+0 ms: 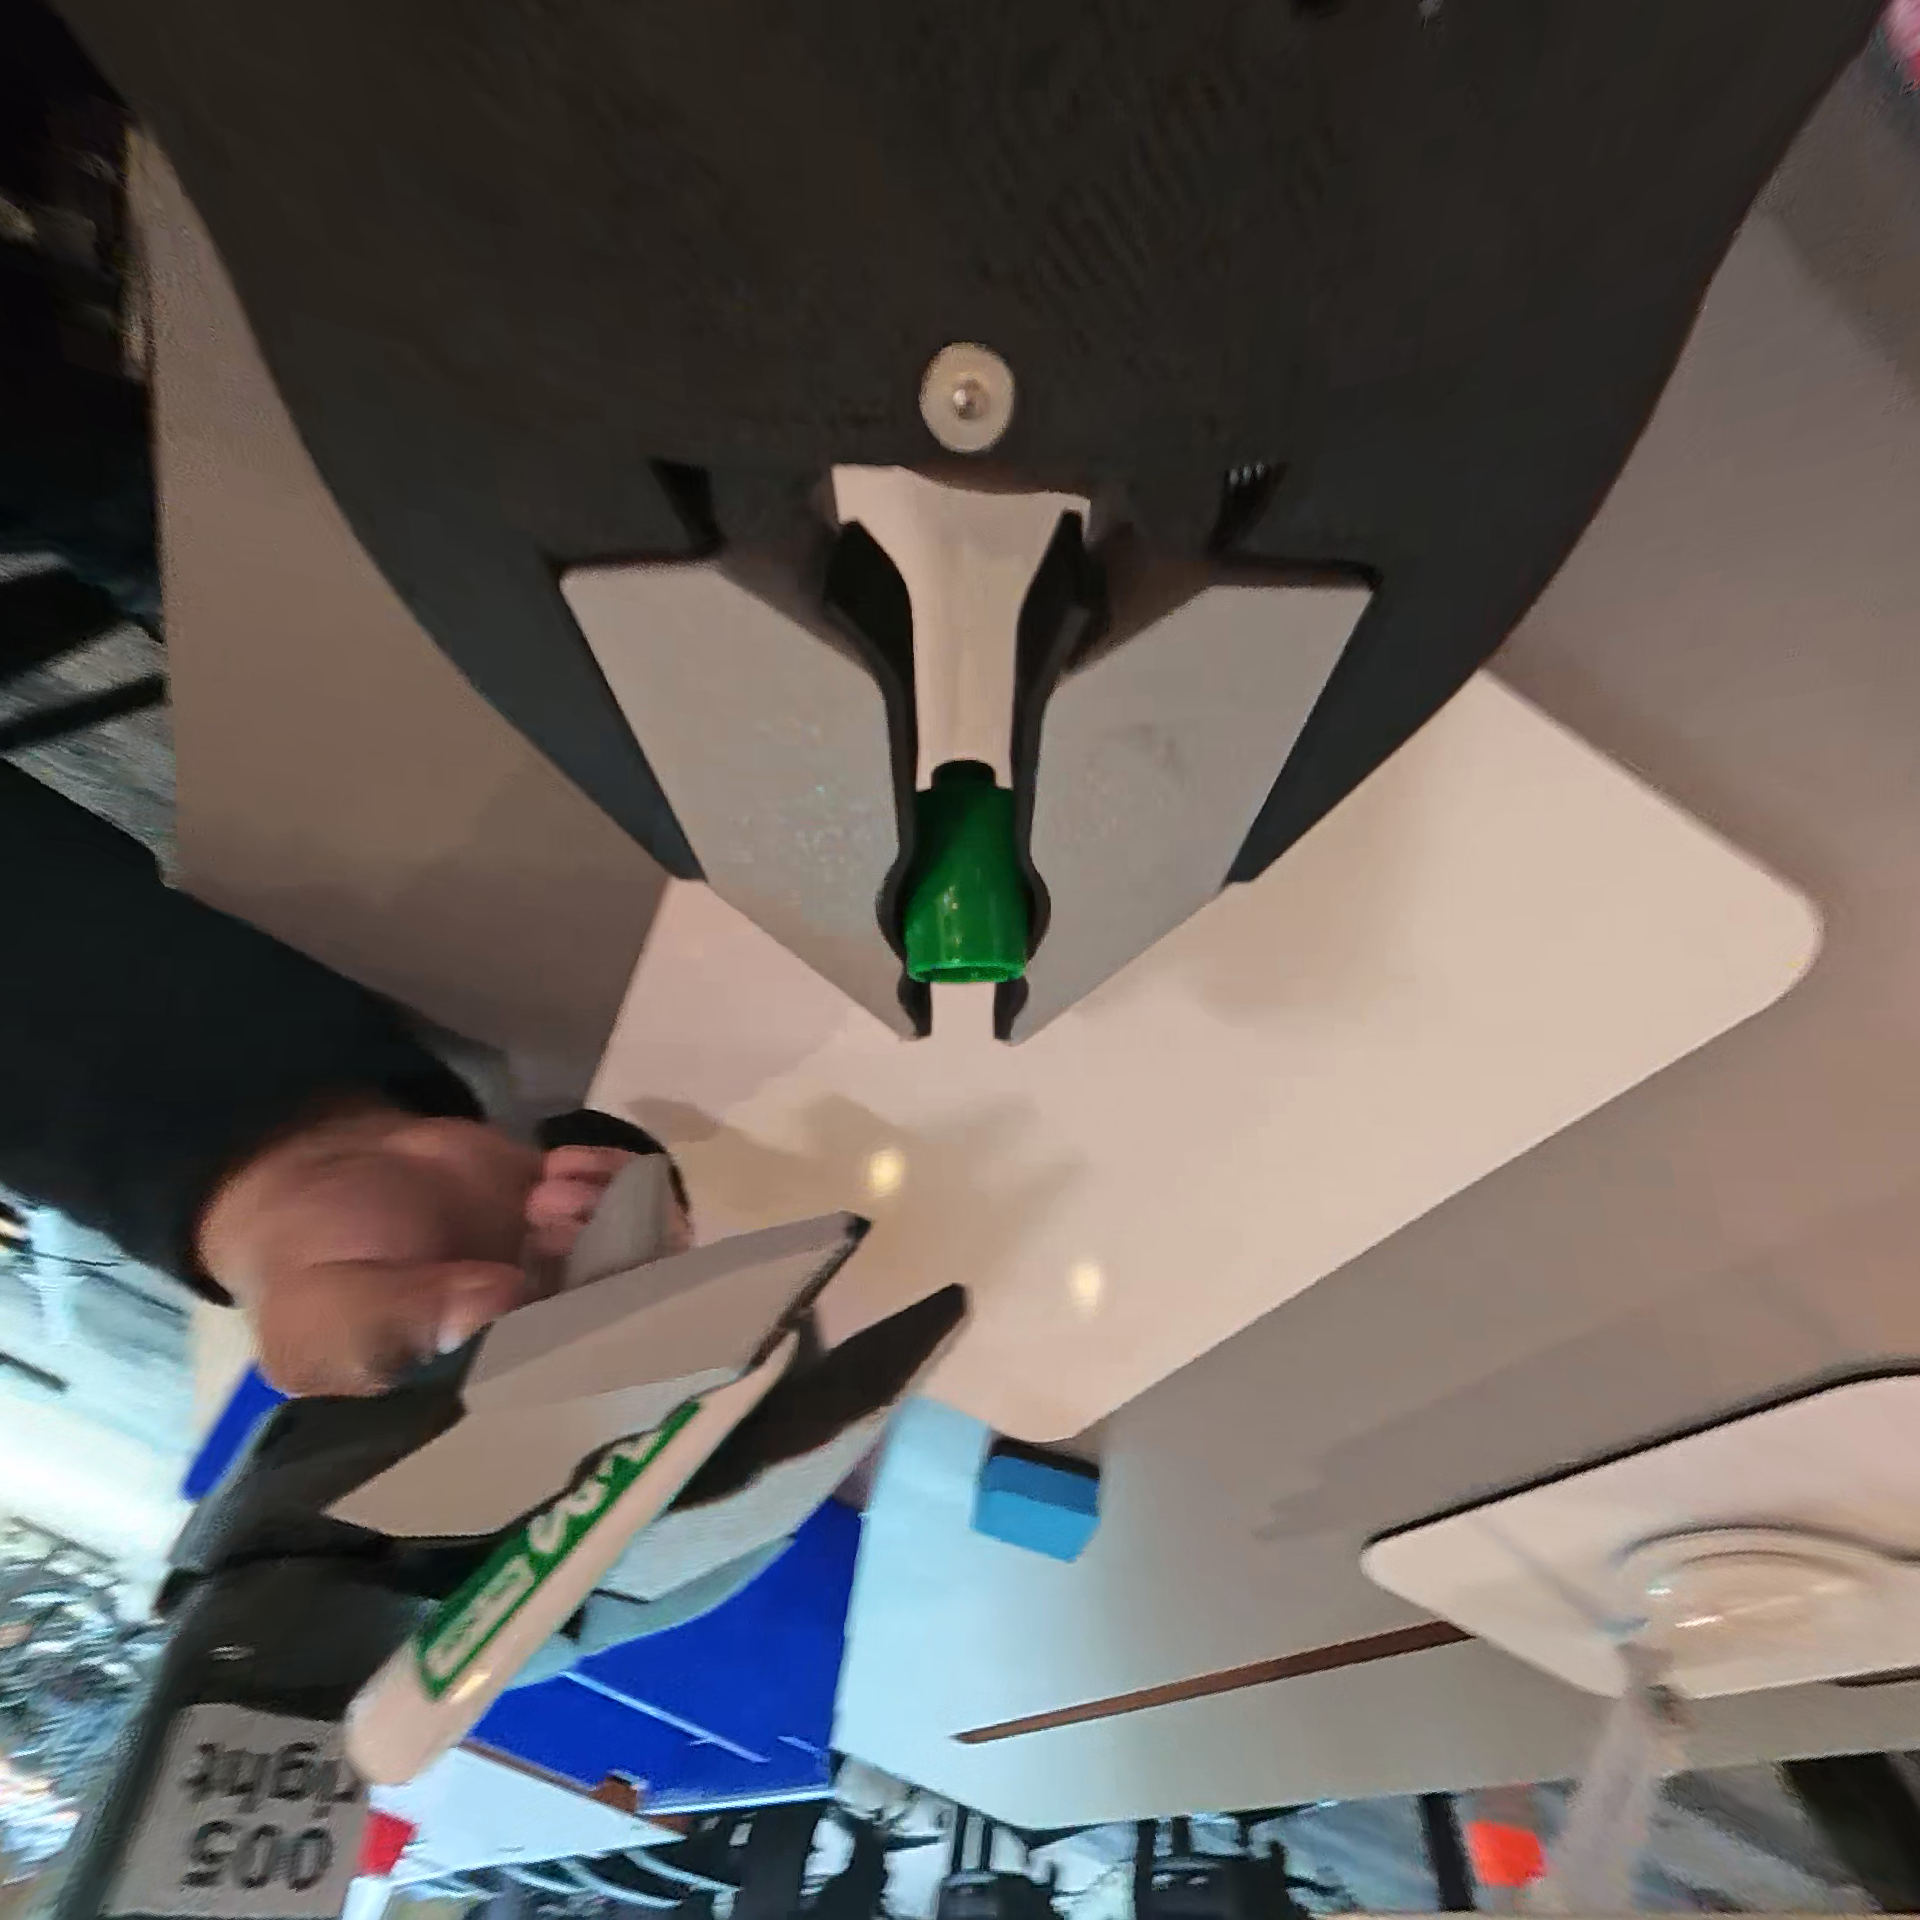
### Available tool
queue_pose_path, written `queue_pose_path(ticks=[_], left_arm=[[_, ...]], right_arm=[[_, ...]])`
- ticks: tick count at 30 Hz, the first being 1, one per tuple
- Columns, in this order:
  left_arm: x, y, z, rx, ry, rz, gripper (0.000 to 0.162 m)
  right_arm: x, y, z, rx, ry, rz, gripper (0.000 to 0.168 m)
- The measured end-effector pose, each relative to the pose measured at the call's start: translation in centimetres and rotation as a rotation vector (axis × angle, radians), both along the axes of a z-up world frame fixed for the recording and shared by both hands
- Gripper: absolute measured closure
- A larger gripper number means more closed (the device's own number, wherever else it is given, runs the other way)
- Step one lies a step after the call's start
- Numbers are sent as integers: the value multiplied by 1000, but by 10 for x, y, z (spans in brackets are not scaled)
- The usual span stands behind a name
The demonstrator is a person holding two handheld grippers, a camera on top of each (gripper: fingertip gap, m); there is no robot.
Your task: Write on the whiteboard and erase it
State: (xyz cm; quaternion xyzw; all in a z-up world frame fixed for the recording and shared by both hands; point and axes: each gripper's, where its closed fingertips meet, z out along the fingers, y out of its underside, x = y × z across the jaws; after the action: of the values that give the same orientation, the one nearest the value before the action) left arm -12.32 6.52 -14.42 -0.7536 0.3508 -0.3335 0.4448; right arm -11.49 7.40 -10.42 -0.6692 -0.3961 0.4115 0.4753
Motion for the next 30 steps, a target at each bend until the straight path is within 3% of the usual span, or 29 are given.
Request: queue_pose_path(ticks=[6,14,30], left_arm=[[-18,18,-4,-60,-39,113,153],[-19,22,-13,-48,13,137,153],[-19,24,-14,-60,9,143,153]], right_arm=[[2,2,0,-118,80,21,145],[4,2,0,-145,105,42,145],[2,6,-19,-85,-30,-8,146]])
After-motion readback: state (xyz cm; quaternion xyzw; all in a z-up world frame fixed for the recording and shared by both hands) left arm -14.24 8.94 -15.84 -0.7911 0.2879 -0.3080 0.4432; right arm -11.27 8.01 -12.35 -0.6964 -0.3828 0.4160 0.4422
